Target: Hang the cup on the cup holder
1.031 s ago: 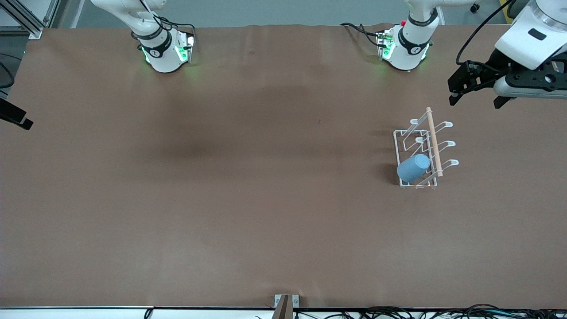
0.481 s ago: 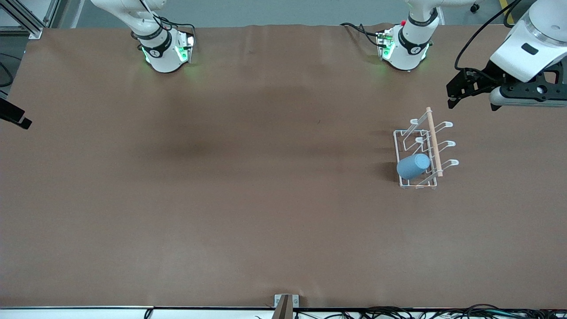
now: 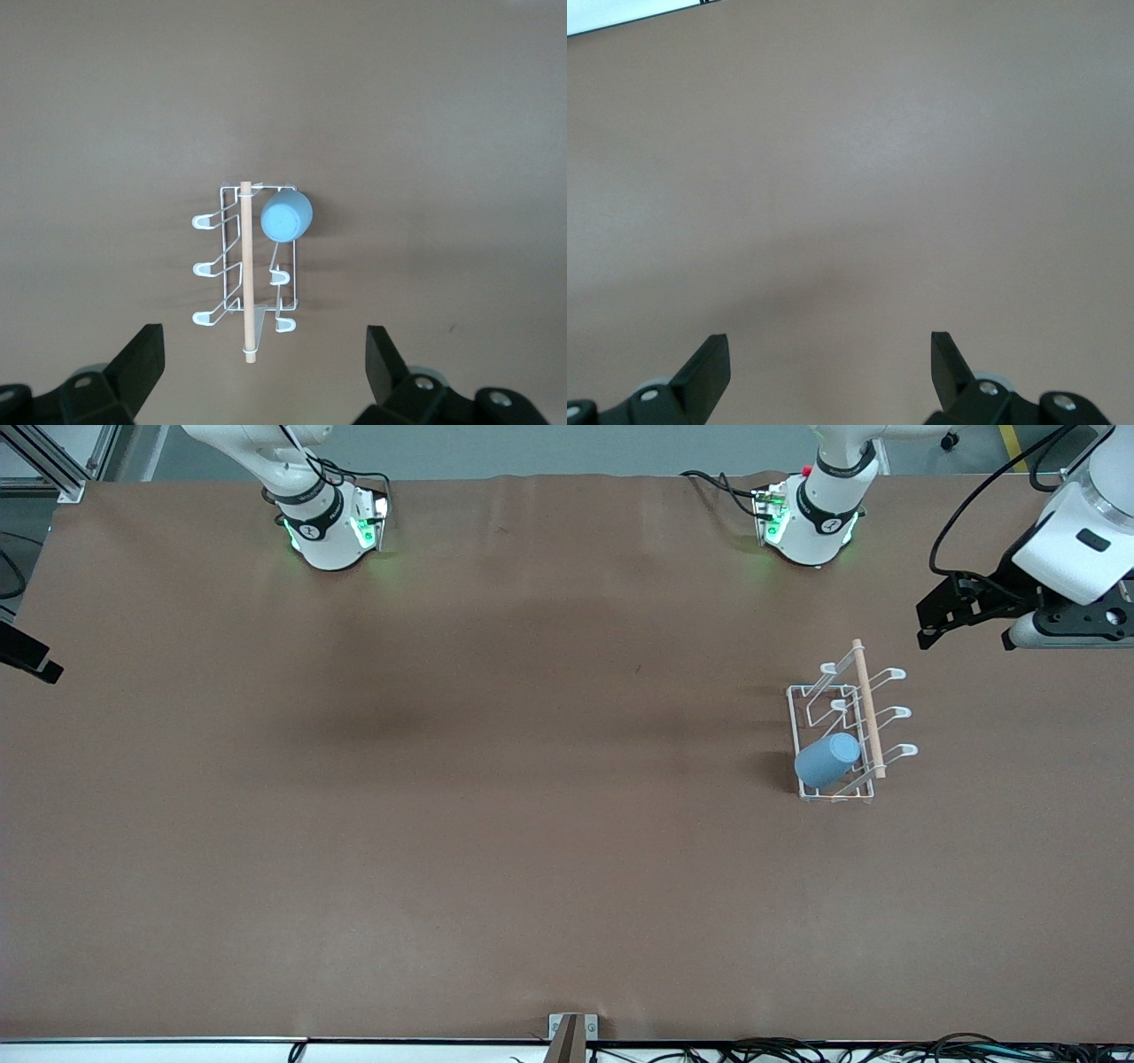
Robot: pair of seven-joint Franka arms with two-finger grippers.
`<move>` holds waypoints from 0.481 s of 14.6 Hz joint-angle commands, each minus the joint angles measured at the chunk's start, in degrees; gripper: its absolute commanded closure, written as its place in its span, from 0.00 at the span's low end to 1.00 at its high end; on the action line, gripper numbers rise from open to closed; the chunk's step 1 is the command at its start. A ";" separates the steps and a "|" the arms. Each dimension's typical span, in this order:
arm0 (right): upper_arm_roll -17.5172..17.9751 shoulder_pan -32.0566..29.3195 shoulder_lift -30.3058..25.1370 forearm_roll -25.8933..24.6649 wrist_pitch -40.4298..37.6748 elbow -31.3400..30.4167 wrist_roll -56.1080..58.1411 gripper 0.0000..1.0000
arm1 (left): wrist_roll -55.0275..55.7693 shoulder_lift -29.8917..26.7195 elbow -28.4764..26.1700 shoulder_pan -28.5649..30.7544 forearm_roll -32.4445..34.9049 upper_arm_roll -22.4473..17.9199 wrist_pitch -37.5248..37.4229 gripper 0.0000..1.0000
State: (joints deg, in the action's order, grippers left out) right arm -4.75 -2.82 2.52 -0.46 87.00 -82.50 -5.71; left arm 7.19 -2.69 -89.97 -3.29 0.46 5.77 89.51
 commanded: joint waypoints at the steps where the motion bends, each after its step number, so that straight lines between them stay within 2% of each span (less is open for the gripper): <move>1: 0.71 -0.70 -1.64 -0.51 0.46 -1.78 0.52 0.00 | -1.73 -1.62 -1.53 -0.76 -0.55 -2.07 -0.04 0.00; 7: 0.71 -0.70 -1.64 -0.51 0.28 -1.78 0.52 0.00 | -1.83 -1.79 -1.62 -0.58 -0.64 -2.35 0.05 0.00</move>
State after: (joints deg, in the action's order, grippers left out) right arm -4.73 -2.82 2.52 -0.46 86.96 -82.50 -5.70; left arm 5.84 -2.93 -90.30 -3.35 0.46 3.98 89.51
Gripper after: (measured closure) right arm 0.000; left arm 0.000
